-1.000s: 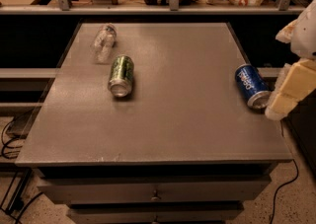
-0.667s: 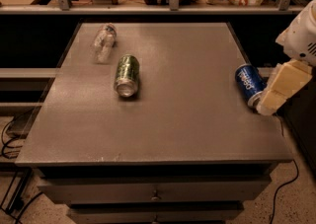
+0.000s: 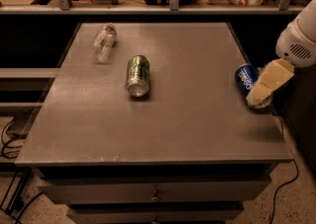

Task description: Move pepsi can near green can

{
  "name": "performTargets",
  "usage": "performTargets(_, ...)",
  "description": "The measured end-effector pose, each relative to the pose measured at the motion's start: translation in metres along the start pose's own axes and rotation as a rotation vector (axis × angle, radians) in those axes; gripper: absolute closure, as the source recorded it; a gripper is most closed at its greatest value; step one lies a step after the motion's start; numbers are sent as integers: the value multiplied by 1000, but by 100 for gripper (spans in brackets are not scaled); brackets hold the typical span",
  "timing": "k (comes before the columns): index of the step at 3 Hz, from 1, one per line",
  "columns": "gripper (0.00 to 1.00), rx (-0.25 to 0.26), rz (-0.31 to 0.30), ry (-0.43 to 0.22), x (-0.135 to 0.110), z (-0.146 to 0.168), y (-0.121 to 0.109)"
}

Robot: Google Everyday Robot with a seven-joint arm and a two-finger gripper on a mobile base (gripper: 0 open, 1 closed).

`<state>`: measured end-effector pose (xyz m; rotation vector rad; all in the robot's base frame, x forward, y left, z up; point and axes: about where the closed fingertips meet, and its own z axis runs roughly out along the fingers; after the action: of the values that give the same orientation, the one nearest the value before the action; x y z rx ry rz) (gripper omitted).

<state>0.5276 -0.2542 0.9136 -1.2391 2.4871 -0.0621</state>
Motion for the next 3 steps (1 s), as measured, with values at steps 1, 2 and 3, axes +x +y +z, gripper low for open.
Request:
performTargets(1,0,-17,105,13,12,25,-17)
performTargets(2,0,-44,161,46,21,51,-20)
performTargets(3,19,-60,170,71,23,64,-13)
